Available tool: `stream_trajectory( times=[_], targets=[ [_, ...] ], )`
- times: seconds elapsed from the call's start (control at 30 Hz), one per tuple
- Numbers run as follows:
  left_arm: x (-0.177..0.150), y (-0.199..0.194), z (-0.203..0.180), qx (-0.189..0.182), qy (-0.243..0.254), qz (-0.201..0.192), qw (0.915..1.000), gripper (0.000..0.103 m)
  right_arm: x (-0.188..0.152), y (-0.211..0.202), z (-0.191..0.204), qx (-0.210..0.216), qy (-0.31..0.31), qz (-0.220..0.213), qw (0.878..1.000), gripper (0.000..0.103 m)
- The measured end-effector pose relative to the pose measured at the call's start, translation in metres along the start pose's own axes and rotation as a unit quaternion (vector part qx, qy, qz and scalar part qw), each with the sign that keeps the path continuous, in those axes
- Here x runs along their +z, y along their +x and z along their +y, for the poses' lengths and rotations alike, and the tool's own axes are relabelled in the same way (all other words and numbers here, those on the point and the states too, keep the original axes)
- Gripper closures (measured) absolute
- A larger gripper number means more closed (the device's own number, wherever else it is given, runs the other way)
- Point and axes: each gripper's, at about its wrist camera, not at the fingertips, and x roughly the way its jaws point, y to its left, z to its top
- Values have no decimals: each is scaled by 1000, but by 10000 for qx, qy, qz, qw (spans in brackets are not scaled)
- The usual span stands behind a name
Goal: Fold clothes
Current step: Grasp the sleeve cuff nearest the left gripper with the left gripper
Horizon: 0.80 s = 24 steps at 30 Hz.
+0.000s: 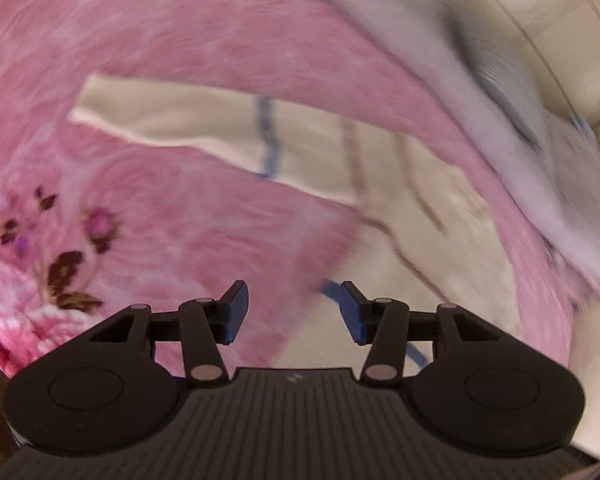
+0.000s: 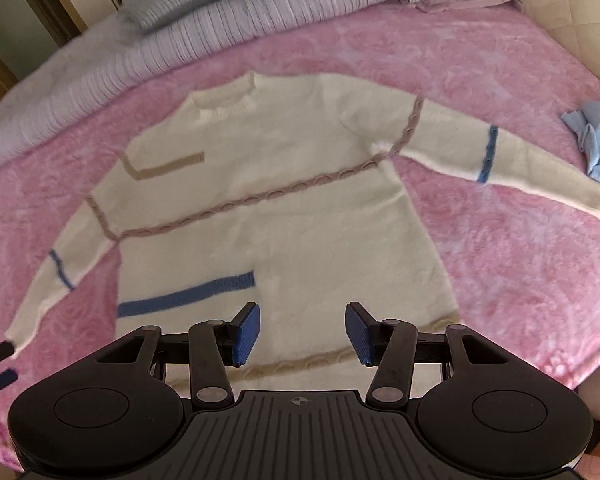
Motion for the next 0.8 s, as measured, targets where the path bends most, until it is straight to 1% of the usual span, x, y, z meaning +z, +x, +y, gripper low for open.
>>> stream_trajectory(
  times=[0.1, 0.2, 0.27, 0.33, 0.4, 0.47, 0.53, 0.67, 0.7, 0.73, 0.77, 0.8],
  targets=[
    [18, 25, 36, 177, -553, -97, 9983, 56, 11, 32, 12, -43, 67, 5, 10000, 52],
    [39, 53, 67, 354, -1064, -250, 9934, 56, 23, 62, 30, -39, 55, -15, 10000, 52],
    [52, 69, 83, 428, -1325, -391, 9895, 56, 26, 79, 41, -22, -54, 31, 10000, 52],
    [65, 81, 97, 513, -1563, -616, 9844, 55, 24, 92, 48, 24, -172, 92, 9998, 52],
    [77, 90, 110, 582, -1830, -850, 9777, 55, 21, 106, 52, 8, -270, 210, 9994, 52],
    [85, 96, 123, 630, -2041, -1080, 9709, 55, 17, 117, 51, -50, -293, 314, 9991, 52],
    [91, 105, 135, 696, -2214, -1218, 9650, 55, 13, 127, 46, -120, -282, 402, 9987, 52],
    [96, 113, 145, 549, -2425, -1657, 9543, 56, 10, 144, 30, -294, -216, 525, 9980, 52],
    [97, 114, 145, 497, -2431, -1743, 9529, 60, 10, 147, 26, -328, -185, 546, 9978, 52],
    [97, 115, 144, 453, -2414, -1811, 9523, 68, 10, 150, 21, -350, -155, 566, 9977, 52],
    [97, 116, 141, 383, -2389, -1847, 9526, 94, 11, 153, 18, -354, -134, 578, 9976, 52],
    [98, 117, 137, 289, -2355, -1854, 9536, 99, 12, 154, 15, -358, -127, 574, 9976, 52]
  ],
)
